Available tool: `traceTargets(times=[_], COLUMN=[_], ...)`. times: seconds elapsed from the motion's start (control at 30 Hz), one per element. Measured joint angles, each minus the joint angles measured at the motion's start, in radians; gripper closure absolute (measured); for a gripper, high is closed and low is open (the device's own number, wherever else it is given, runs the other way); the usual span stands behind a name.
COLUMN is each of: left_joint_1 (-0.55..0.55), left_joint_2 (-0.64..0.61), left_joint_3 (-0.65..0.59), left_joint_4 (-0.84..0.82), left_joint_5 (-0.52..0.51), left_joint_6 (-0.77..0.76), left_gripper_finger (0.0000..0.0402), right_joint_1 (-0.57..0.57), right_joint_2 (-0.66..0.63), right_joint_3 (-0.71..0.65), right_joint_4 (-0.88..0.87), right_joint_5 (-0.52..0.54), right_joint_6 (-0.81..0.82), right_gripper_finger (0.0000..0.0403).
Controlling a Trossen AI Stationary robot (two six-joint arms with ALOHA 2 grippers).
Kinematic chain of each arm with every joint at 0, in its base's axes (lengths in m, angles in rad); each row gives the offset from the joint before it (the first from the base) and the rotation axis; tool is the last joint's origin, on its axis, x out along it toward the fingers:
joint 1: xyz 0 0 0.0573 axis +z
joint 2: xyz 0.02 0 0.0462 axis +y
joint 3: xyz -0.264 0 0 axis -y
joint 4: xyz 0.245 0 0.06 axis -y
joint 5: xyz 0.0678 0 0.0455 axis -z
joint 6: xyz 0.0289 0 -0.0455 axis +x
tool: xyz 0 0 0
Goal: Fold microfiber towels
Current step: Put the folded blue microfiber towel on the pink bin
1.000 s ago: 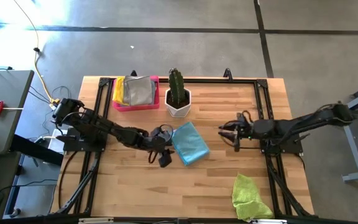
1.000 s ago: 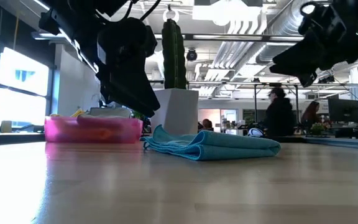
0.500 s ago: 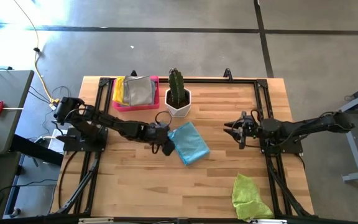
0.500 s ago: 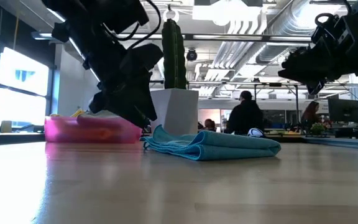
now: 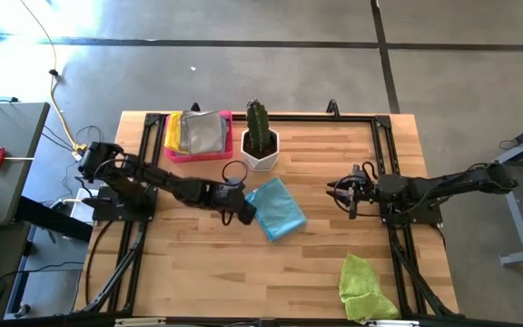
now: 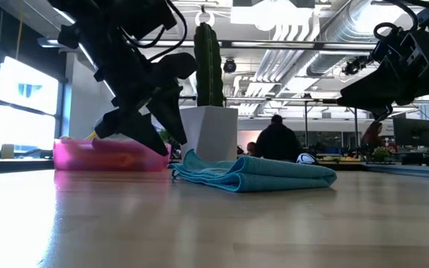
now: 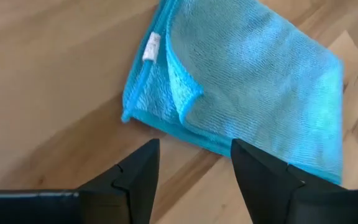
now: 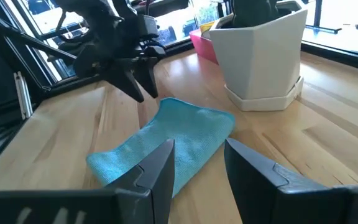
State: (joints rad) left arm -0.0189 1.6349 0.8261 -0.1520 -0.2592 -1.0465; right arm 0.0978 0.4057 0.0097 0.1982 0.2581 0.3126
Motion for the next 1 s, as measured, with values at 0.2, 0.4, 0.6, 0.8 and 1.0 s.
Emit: traceTargets(times=[0.2, 0.4, 0.6, 0.8, 1.0], left_joint_1=[-0.040, -0.049, -0.030, -0.015, 0.005], left_joint_2=[0.020, 0.102, 0.187, 0.259, 0.283], left_joint_3=[0.000, -0.001, 0.001, 0.003, 0.005], left_joint_4=[0.004, 0.091, 0.260, 0.403, 0.412], left_joint_5=[-0.080, -0.090, -0.119, -0.202, -0.231], left_joint_6=[-0.163, -0.312, -0.390, -0.429, -0.412], left_gripper_finger=[0.0185, 0.0150, 0.0130, 0.0129, 0.0146], right_joint_1=[0.000, 0.000, 0.000, 0.000, 0.000], right_joint_2=[0.000, 0.000, 0.000, 0.000, 0.000], right_joint_3=[0.000, 0.000, -0.001, -0.001, -0.001], right_joint_4=[0.000, -0.001, -0.023, -0.033, -0.035], right_joint_5=[0.000, 0.000, 0.001, 0.001, 0.001], right_joint_6=[0.000, 0.000, 0.000, 0.000, 0.000], right_gripper_finger=[0.0269, 0.0269, 0.0269, 0.0269, 0.0269])
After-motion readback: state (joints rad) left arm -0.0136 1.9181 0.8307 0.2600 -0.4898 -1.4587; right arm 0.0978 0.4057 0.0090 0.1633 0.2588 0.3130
